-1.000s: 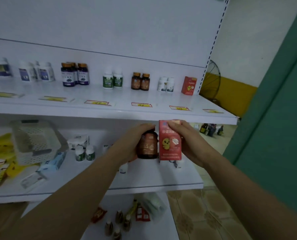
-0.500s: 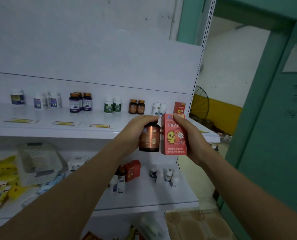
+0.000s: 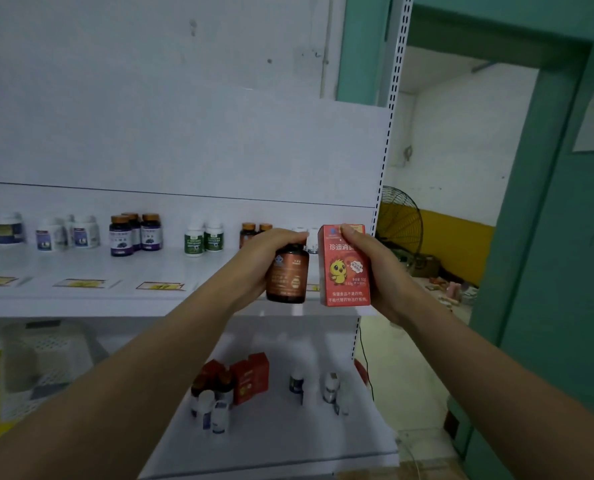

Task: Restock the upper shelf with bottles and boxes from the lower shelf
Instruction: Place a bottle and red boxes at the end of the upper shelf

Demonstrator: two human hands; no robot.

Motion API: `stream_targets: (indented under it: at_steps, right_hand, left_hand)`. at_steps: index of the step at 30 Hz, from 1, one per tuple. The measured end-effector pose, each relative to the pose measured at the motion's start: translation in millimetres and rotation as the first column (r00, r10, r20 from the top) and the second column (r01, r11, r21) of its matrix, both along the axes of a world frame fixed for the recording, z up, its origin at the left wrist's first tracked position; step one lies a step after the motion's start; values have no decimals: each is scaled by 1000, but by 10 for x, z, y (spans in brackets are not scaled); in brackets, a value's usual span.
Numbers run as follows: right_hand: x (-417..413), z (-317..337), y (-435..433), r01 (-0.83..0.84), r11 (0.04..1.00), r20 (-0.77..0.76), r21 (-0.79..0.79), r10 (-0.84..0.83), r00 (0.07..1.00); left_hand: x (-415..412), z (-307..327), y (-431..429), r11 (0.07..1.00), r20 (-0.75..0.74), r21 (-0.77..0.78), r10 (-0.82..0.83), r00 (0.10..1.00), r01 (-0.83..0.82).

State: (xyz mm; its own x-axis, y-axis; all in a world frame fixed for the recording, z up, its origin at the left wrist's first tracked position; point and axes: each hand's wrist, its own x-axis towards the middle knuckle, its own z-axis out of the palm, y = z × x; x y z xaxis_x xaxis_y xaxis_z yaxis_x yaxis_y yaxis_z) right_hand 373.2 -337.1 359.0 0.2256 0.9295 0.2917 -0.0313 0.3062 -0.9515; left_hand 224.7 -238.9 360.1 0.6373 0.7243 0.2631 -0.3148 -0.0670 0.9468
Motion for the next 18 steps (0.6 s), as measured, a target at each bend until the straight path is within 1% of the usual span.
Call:
stream_targets:
  at_steps: [7, 13, 18]
  right_hand:
    - [566, 20, 519, 9, 1000, -16, -22, -9, 1000]
    - [1199, -26, 1104, 148, 988, 11, -45, -147, 989]
    - [1706, -99, 1470, 238, 967, 21, -85, -237, 971]
  left_hand:
    - [485, 31, 512, 1000, -32, 3, 27, 999, -27]
    - [1011, 35, 1097, 998, -70, 55, 7, 998, -3]
    - [1396, 7, 1570, 998, -127, 60, -12, 992, 19]
